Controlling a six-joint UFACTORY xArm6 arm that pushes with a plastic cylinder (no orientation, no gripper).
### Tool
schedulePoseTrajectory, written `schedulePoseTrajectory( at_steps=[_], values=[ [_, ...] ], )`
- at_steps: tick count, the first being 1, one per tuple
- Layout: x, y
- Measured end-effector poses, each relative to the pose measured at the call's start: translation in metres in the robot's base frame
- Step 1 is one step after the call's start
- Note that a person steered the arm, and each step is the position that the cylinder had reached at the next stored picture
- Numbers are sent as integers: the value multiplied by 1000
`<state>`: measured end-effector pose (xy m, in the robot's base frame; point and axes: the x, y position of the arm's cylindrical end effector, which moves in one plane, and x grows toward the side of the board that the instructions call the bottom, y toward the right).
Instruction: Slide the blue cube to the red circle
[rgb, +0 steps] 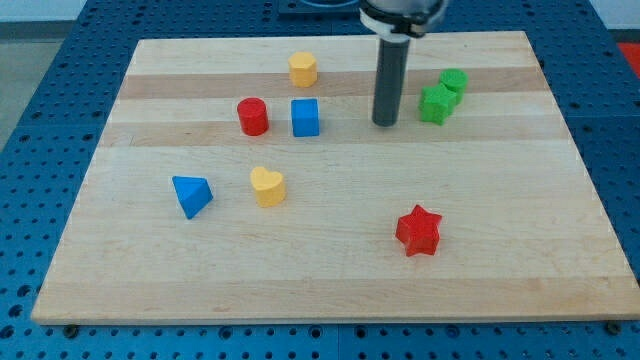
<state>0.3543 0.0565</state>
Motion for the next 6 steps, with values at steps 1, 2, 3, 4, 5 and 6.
schedulePoseTrajectory(
  at_steps=[1,2,3,4,5,6],
  values=[
    [-8,-41],
    [-5,-65],
    [-5,-87],
    [-2,-91],
    [1,-99],
    [14,-112]
  ],
)
